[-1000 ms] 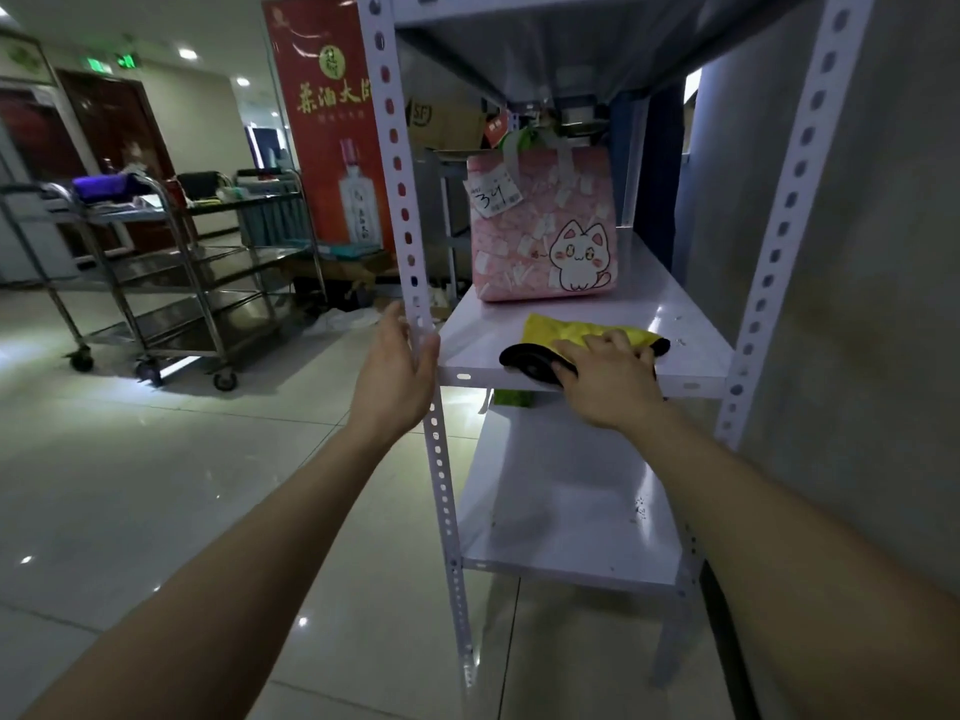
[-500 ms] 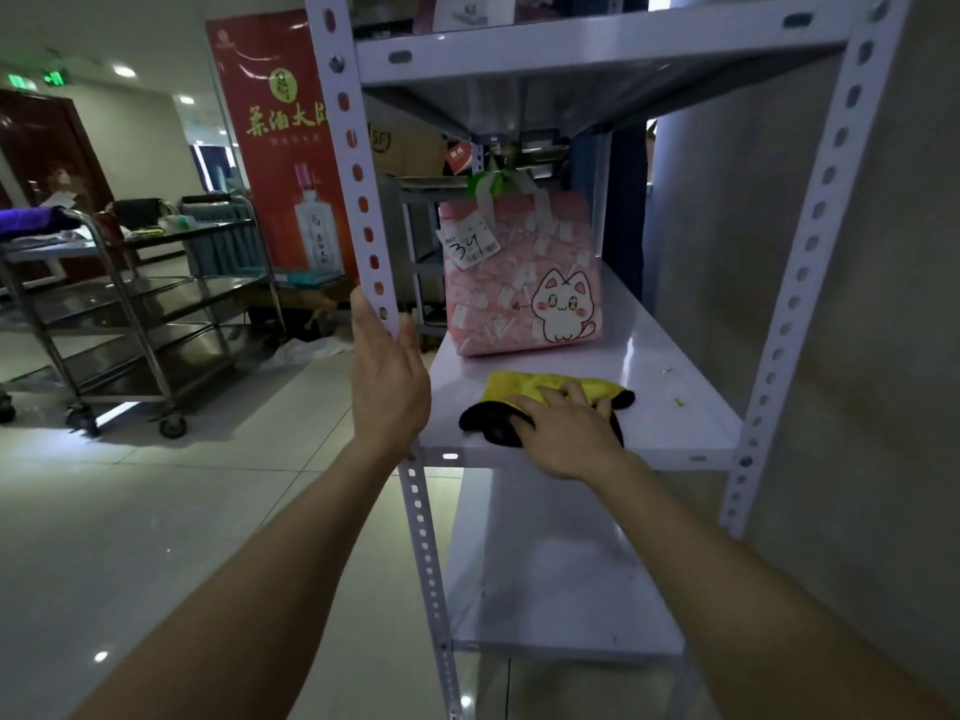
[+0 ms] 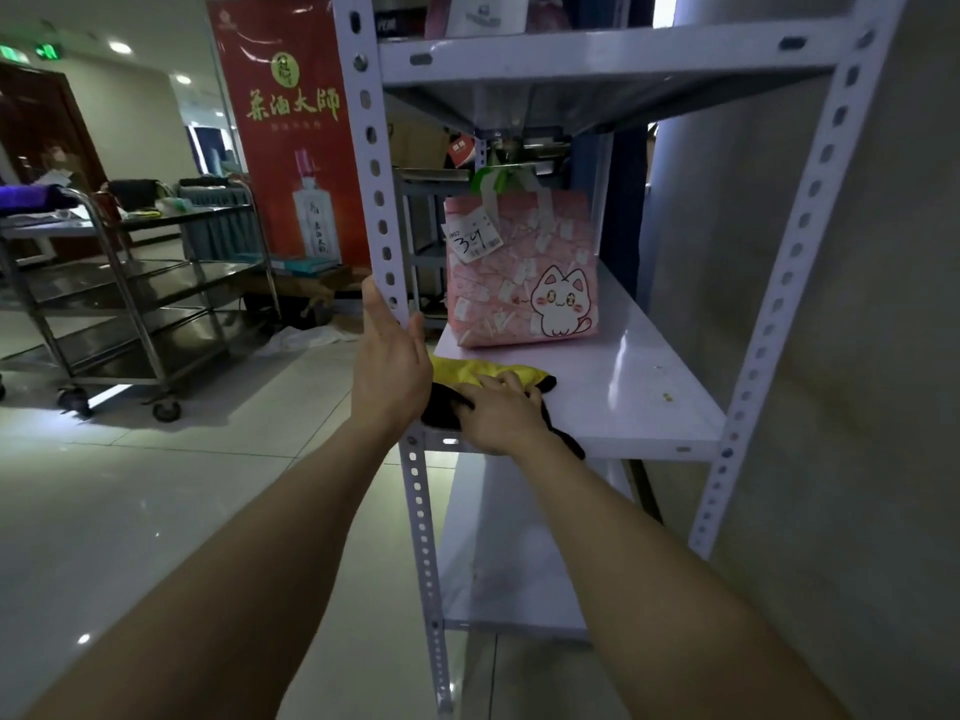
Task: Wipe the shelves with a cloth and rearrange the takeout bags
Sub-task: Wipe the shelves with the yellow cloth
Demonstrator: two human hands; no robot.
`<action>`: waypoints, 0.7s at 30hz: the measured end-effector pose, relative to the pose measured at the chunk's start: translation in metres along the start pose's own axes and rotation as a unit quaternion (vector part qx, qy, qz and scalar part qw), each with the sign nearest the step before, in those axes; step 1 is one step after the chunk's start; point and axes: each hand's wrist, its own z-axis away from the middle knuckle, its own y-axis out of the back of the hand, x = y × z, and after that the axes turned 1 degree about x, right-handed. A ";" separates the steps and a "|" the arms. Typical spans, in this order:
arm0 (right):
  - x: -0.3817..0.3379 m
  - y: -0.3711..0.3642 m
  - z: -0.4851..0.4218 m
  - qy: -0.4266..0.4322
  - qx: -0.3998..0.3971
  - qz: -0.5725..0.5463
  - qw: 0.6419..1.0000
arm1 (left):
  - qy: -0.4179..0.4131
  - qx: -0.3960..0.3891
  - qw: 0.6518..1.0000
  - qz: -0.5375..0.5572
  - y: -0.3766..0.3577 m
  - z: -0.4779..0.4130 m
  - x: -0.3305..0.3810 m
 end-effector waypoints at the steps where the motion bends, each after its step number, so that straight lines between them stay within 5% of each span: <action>1: 0.005 0.002 0.009 -0.010 0.005 -0.001 1.000 | 0.007 -0.007 1.000 0.000 0.001 0.000 0.001; 11: 0.113 0.048 0.076 -0.184 0.009 0.041 0.982 | 0.013 -0.056 0.998 0.018 0.009 -0.006 0.009; 15: 0.123 0.047 0.074 -0.197 0.003 0.041 0.980 | 0.024 -0.018 0.999 -0.019 0.006 0.000 0.010; 18: 0.122 0.046 0.072 -0.196 0.003 0.037 0.980 | -0.042 0.082 0.984 -0.154 -0.001 0.035 0.019; 21: 0.124 0.045 0.072 -0.196 0.007 0.036 0.980 | -0.145 0.033 0.971 -0.187 -0.025 0.074 0.025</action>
